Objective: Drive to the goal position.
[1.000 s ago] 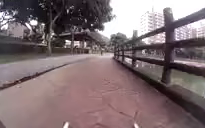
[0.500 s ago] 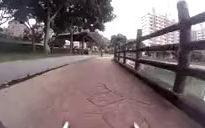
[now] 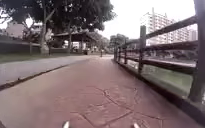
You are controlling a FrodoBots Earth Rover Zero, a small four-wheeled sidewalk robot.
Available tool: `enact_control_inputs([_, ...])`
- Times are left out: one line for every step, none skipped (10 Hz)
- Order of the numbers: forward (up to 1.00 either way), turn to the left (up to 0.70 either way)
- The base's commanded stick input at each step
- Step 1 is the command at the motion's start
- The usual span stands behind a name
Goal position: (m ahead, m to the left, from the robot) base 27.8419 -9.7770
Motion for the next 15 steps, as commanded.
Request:
enact_control_inputs([0.7,0.0])
enact_control_inputs([0.7,0.0])
enact_control_inputs([0.7,0.0])
enact_control_inputs([0.7,0.0])
enact_control_inputs([0.7,0.0])
enact_control_inputs([0.7,0.0])
enact_control_inputs([0.7,0.0])
enact_control_inputs([0.7,0.0])
enact_control_inputs([0.7,0.0])
enact_control_inputs([0.7,0.0])
enact_control_inputs([0.7,0.0])
enact_control_inputs([0.7,0.0])
enact_control_inputs([0.7,0.0])
enact_control_inputs([0.7,0.0])
enact_control_inputs([0.7,0.0])
